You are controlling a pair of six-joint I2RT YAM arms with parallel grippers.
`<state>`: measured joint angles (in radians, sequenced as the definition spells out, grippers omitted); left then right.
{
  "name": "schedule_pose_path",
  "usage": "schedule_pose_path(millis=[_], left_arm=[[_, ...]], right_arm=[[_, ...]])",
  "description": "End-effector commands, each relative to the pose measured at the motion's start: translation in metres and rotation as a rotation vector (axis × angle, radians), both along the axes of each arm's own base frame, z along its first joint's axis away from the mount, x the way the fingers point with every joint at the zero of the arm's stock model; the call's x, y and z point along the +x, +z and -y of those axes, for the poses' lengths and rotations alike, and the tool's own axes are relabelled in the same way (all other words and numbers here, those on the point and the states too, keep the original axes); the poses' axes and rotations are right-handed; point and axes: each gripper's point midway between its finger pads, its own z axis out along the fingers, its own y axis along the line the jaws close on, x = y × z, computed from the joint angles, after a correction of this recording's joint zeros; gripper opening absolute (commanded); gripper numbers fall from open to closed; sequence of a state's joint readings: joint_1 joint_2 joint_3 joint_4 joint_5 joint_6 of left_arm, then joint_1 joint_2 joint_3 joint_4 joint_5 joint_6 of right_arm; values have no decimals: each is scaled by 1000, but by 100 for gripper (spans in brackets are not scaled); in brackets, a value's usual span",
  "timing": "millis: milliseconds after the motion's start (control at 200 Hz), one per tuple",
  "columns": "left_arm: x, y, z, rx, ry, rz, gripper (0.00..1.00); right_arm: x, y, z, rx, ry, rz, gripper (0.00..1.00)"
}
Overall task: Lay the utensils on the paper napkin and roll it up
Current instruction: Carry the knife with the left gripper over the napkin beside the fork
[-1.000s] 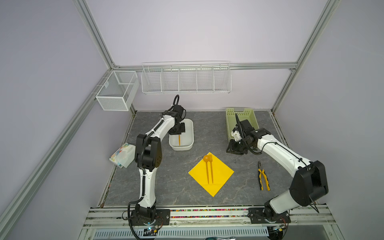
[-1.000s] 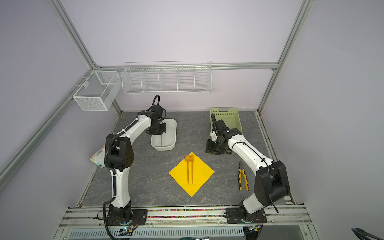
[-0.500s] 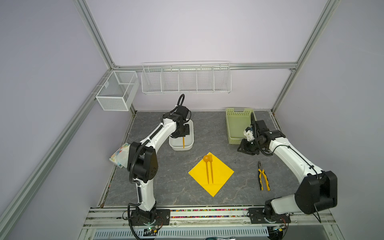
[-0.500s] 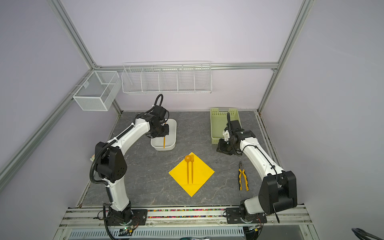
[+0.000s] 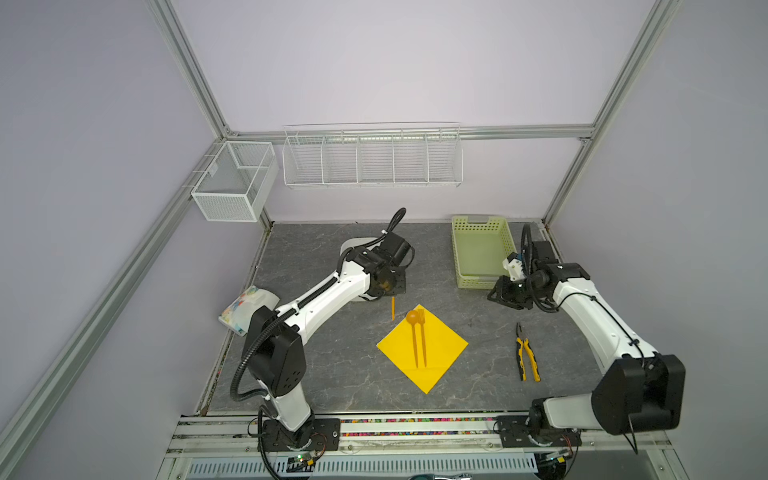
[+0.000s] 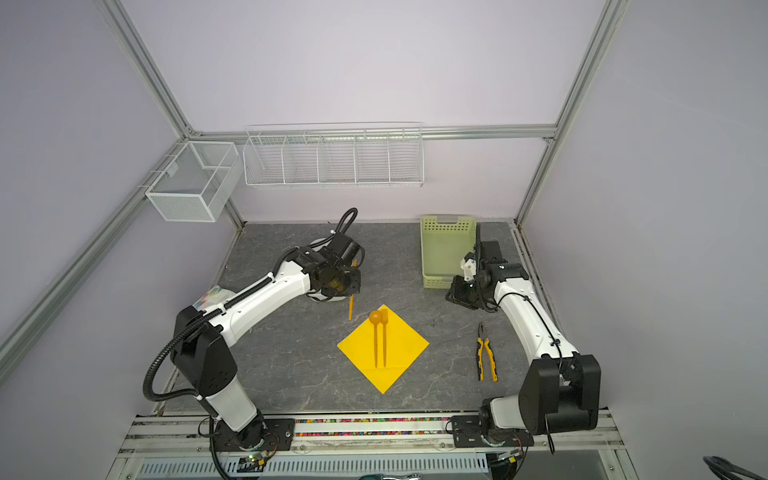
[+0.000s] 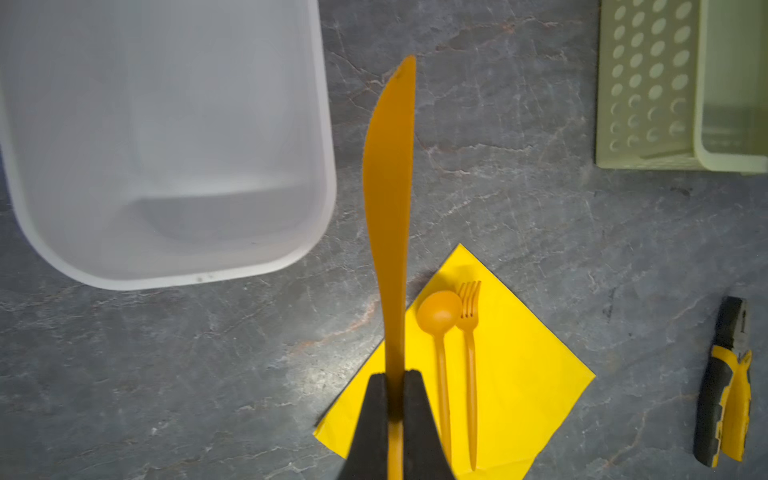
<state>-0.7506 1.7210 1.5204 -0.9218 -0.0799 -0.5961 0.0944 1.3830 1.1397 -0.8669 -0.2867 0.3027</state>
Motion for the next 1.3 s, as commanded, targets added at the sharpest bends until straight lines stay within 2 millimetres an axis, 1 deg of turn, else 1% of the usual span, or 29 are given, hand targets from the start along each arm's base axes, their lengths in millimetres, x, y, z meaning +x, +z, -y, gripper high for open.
schedule_pose_path(millis=[0,155,360,520,640,820,915,1040,1300], left_arm=[[-16,10,17,-63,42,18,1],[-41,3,46,-66,11,15,1],[-67,-18,71,-71,-8,-7,1],[-86,-35,88,-91,-9,-32,1],[-95,-48,94,-97,-1,-39,1],[-103,-68,98,-116,24,-59,1],[-104,-77,96,-115,49,-67,1],[-104,-87,99,-118,60,-74,1],[-102,-102,98,-69,79,-66,1]], right_arm=[[-7,5,1,11,20,29,36],[-11,9,3,13,19,49,36],[-16,18,5,5,16,91,36],[-17,21,6,3,14,106,36],[-18,25,5,10,15,118,36],[-19,31,5,8,17,142,36],[-20,33,5,8,17,148,36],[-21,35,7,2,15,159,36],[-20,35,8,-5,14,166,36]])
